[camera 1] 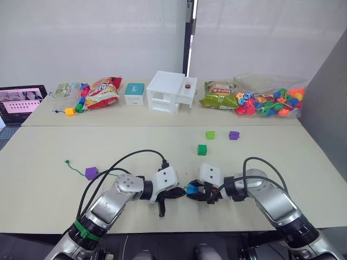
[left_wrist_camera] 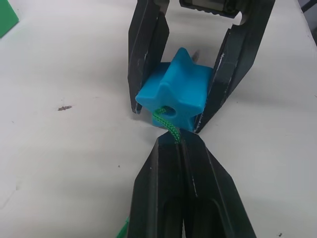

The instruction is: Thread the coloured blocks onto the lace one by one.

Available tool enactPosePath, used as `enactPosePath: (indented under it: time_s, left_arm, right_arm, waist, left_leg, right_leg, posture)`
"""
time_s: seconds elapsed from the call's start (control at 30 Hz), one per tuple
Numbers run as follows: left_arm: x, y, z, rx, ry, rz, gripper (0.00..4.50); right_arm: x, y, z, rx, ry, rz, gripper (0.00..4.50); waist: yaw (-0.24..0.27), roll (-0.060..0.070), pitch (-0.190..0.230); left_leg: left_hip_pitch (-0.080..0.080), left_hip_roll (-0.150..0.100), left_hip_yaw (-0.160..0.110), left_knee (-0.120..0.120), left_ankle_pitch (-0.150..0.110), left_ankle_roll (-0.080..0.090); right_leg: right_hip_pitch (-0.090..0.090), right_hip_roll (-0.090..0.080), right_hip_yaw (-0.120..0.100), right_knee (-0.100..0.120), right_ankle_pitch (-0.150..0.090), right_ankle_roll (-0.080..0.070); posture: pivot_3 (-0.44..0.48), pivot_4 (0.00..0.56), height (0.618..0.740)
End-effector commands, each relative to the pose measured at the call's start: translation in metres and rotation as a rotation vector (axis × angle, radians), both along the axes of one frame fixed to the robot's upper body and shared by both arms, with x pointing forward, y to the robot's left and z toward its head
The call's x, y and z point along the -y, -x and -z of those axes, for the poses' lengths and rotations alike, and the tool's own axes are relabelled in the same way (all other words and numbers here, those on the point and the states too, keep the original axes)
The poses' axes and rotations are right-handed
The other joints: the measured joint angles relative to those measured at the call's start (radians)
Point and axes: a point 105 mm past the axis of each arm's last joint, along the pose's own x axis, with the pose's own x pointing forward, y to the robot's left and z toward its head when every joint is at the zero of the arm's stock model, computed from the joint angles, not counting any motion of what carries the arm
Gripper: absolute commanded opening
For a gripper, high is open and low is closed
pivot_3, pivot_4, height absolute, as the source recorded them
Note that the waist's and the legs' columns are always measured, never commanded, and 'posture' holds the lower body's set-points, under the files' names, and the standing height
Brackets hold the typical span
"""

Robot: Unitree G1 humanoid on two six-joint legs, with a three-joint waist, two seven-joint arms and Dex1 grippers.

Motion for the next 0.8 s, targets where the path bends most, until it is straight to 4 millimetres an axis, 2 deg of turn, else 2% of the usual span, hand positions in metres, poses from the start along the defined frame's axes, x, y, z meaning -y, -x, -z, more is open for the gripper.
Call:
enactPosePath:
  time_s: [0.03,0.17,0.27,0.47,0.53,0.63,0.73,0.8]
  left_arm:
    - [0.001,0.002,-0.008,0.025,-0.006,0.030,0.03]
    - [-0.010,0.002,-0.014,-0.001,0.004,0.018,0.03]
    - [-0.016,0.001,-0.016,0.012,-0.012,0.017,0.85]
    - [-0.019,-0.008,-0.023,0.048,-0.016,-0.005,2.84]
    - [-0.019,-0.011,-0.025,0.065,-0.021,-0.012,3.52]
    - [-0.017,-0.012,-0.027,0.073,-0.032,0.007,4.49]
    - [-0.012,-0.010,-0.029,0.071,-0.035,0.045,4.50]
    - [-0.006,-0.009,-0.030,0.069,-0.030,0.073,4.50]
  right_arm:
    - [-0.002,0.000,0.005,-0.008,0.000,0.004,1.36]
    - [-0.001,-0.003,0.007,-0.008,0.011,0.011,1.36]
    - [-0.001,-0.004,0.008,-0.008,0.013,0.012,1.36]
    - [0.001,-0.007,0.008,-0.005,0.019,0.024,1.36]
    - [0.002,-0.009,0.005,0.008,0.017,0.032,2.43]
    - [0.005,-0.009,0.000,0.007,0.008,0.036,3.39]
    - [0.007,-0.008,-0.009,0.011,-0.010,0.036,4.44]
    - [0.010,-0.006,-0.016,0.018,-0.018,0.033,4.48]
  waist:
    - [-0.003,0.000,0.000]
    - [-0.010,0.000,0.000]
    - [-0.012,0.000,0.000]
    - [-0.012,0.000,0.000]
    - [-0.011,0.000,0.000]
    - [-0.011,0.000,0.000]
    - [-0.009,0.000,0.000]
    - [-0.005,0.000,0.000]
  left_leg:
    - [0.000,0.000,0.000,0.000,0.000,0.000]
    - [0.000,0.000,0.000,0.000,0.000,0.000]
    - [0.000,0.000,0.000,0.000,0.000,0.000]
    - [0.000,0.000,0.000,0.000,0.000,0.000]
    - [0.000,0.000,0.000,0.000,0.000,0.000]
    - [0.000,0.000,0.000,0.000,0.000,0.000]
    - [-0.002,0.000,0.000,0.000,0.000,0.000]
    - [-0.003,-0.001,-0.001,0.000,0.000,0.000]
  right_leg:
    - [0.000,0.000,0.000,0.000,0.000,0.000]
    - [0.000,0.000,0.000,0.000,0.000,0.000]
    - [0.000,0.000,0.000,0.000,0.000,0.000]
    - [0.000,0.000,0.000,0.000,0.000,0.000]
    - [0.000,0.000,0.000,0.000,0.000,0.000]
    - [-0.001,0.000,0.000,0.001,0.000,0.000]
    - [-0.001,0.000,0.000,0.000,0.000,0.000]
    - [-0.001,-0.001,0.000,0.000,0.000,0.000]
  posture:
    - [0.000,0.150,0.740]
    - [0.000,0.150,0.740]
    - [0.000,0.150,0.740]
    - [0.000,0.150,0.740]
    - [0.000,0.150,0.740]
    - [0.000,0.150,0.740]
    - [0.000,0.150,0.740]
    - [0.000,0.150,0.740]
